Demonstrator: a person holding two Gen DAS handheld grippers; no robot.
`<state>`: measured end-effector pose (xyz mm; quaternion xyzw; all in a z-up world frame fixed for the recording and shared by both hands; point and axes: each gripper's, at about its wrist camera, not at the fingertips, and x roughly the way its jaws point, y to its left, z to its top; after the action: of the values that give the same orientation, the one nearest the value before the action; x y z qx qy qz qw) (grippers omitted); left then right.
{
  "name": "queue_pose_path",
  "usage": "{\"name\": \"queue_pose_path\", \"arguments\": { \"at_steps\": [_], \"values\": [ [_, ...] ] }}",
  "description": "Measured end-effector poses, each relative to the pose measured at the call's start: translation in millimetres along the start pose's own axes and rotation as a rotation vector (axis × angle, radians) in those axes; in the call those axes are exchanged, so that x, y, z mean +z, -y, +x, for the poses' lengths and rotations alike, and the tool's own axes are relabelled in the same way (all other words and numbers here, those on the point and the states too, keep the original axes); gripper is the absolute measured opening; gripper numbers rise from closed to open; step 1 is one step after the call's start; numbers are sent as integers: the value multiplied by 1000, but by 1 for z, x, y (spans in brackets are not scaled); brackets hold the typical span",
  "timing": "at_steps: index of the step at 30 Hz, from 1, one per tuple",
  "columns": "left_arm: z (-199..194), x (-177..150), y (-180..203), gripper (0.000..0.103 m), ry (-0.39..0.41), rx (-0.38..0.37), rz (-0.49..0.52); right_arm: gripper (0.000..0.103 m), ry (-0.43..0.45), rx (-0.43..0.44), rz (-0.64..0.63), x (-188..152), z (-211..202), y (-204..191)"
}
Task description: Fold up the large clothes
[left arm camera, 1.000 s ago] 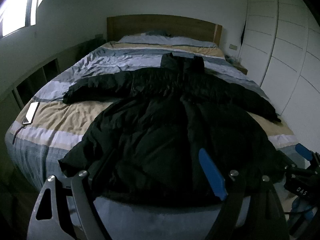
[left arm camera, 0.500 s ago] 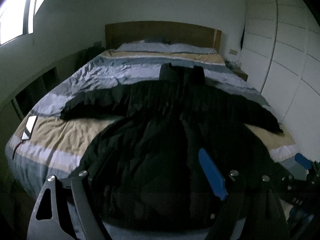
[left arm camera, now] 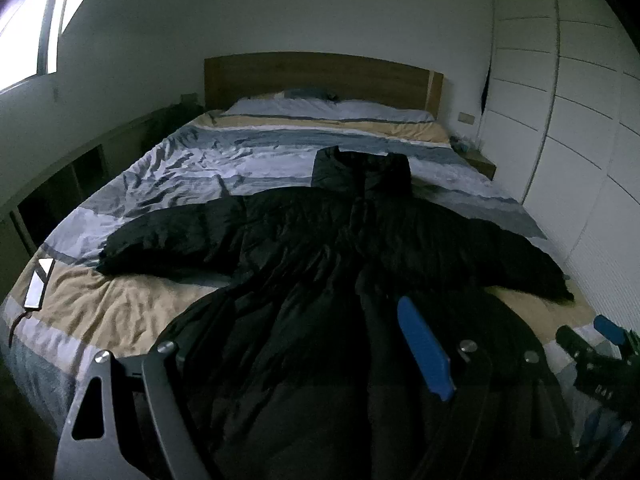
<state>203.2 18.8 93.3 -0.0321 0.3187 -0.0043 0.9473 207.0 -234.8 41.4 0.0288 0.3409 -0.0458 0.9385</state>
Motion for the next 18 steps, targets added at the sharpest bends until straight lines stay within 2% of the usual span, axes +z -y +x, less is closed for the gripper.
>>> {"name": "queue_pose_path", "arguments": {
  "at_steps": [3,10,18],
  "values": [
    [26,6,0,83,-14,-6,-6,103,-18,-30,50,7,27,24],
    [85,5,-5,83,-72,18,-4,103,-79,-136,196,18,106,110],
    [141,-8,-26,83,-151,79,-8,103,-145,-126,428,20,192,198]
  ]
}}
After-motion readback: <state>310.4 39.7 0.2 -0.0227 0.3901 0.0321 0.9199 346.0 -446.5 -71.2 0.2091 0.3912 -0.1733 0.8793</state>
